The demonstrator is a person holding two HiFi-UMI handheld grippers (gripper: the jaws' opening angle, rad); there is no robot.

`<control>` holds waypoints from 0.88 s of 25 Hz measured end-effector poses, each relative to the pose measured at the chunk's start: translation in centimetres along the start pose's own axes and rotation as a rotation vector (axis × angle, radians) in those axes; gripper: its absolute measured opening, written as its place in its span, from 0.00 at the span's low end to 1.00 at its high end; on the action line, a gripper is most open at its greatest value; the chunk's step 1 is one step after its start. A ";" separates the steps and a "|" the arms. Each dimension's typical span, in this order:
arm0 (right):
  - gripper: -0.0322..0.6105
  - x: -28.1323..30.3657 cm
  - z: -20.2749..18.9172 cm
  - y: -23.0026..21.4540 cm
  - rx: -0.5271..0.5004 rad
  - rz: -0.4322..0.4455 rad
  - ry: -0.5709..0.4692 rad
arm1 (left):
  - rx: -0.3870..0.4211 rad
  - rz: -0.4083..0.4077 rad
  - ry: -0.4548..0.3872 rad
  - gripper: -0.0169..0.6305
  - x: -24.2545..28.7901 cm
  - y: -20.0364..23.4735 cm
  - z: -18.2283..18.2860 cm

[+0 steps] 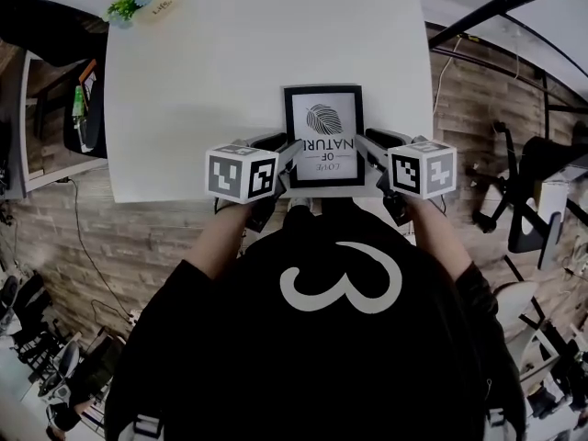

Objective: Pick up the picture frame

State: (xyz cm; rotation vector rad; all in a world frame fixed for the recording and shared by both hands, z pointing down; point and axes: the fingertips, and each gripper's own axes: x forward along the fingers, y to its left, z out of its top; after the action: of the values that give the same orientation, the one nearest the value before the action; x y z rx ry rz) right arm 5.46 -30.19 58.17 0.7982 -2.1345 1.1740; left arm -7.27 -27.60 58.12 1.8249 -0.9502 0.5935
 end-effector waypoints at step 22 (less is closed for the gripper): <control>0.22 0.6 -1.0 -0.1 -0.064 -0.134 -0.008 | 0.062 0.126 -0.020 0.20 0.4 0.9 -0.1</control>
State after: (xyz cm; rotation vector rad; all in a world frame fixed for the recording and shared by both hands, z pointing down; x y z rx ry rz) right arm 5.36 -29.53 59.09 0.9032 -2.0788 1.0302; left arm -7.80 -27.87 58.92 1.8379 -1.0763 0.6901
